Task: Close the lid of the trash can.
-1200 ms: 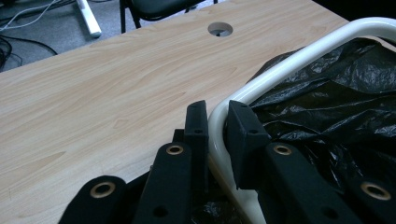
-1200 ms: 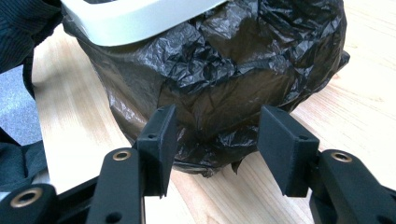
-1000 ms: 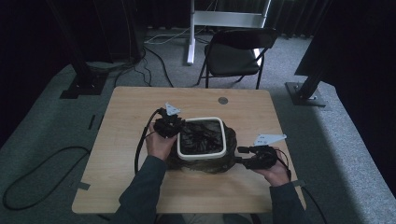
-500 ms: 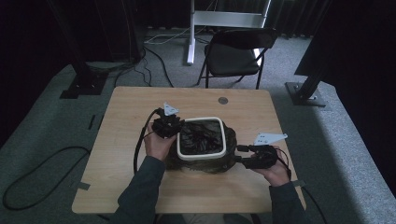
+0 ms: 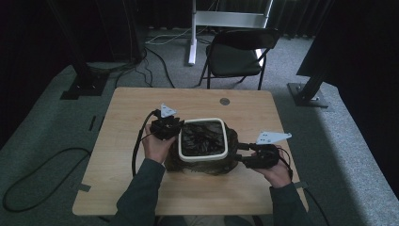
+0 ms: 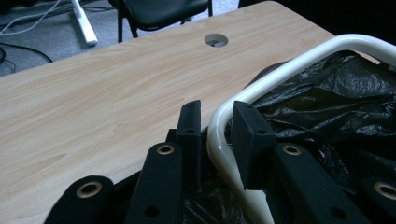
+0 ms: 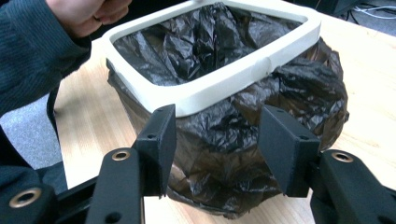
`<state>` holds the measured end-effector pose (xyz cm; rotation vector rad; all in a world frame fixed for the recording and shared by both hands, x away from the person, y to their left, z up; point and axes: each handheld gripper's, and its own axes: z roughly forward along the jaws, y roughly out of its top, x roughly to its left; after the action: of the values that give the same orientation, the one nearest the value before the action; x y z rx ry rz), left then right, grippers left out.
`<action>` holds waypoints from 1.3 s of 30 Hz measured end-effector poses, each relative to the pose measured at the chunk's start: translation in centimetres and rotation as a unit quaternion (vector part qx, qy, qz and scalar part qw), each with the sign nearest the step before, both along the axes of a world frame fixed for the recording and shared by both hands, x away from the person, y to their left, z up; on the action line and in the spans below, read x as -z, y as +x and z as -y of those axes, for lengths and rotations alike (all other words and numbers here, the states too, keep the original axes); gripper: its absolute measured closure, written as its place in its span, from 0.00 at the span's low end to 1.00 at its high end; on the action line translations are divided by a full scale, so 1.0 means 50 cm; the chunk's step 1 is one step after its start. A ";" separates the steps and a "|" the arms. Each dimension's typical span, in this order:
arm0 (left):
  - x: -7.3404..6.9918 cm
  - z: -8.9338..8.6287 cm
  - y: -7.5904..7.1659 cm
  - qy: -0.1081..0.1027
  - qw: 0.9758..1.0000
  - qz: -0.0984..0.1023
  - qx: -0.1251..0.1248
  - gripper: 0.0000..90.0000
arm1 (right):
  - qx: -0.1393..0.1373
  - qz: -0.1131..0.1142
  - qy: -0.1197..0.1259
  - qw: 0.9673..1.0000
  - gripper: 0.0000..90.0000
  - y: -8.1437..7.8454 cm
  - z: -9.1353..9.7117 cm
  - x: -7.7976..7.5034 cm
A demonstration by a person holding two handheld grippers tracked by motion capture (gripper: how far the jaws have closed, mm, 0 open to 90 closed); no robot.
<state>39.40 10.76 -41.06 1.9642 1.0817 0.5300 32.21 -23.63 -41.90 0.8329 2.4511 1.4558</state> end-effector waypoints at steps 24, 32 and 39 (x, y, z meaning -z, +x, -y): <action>0.015 0.011 -0.001 0.007 1.000 -0.007 0.002 0.82 | 0.022 -0.001 0.009 1.000 0.54 0.039 -0.046 -0.015; 0.015 0.013 -0.001 0.010 1.000 -0.006 0.002 0.82 | 0.016 -0.008 0.015 1.000 0.60 0.041 -0.044 -0.005; 0.014 0.013 -0.003 0.011 1.000 -0.001 0.007 0.82 | 0.010 -0.019 0.026 0.999 0.66 0.043 -0.041 0.003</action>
<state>39.23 10.12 -41.78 1.9900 1.0671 0.5355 34.36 -21.60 -42.04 0.9006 2.4348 1.5181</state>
